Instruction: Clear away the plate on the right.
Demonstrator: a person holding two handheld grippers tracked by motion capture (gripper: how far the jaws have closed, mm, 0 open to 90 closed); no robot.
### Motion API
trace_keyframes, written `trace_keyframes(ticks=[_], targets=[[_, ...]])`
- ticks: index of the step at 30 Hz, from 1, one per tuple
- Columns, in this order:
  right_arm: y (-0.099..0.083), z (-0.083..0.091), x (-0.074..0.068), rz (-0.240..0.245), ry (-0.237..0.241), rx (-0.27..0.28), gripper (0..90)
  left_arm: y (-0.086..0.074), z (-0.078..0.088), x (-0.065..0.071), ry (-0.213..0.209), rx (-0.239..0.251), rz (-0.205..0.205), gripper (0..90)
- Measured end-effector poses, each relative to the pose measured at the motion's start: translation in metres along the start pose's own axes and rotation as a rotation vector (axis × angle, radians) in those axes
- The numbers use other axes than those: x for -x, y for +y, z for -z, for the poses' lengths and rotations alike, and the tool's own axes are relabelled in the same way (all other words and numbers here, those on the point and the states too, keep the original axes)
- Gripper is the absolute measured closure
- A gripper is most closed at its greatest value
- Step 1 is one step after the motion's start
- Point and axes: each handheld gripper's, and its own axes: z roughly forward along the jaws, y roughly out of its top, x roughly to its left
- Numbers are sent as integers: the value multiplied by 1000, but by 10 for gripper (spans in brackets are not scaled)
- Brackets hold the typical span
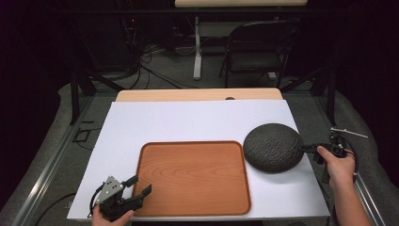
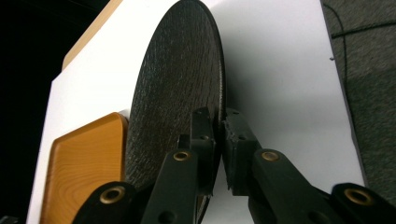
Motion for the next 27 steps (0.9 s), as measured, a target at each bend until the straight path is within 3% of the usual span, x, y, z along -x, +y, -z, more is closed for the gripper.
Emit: trace_keyframes(ticks=[13, 16, 22, 27], targets=[[6, 0, -1, -17, 35, -23, 870, 0, 0, 0, 2, 3, 3, 344], [9, 0, -5, -15, 33, -29, 875, 0, 0, 0, 4, 3, 5, 345], [17, 2, -17, 43, -2, -64, 875, 0, 0, 0, 1, 3, 3, 344], [23, 1, -22, 39, -16, -87, 876, 0, 0, 0, 3, 3, 4, 345]])
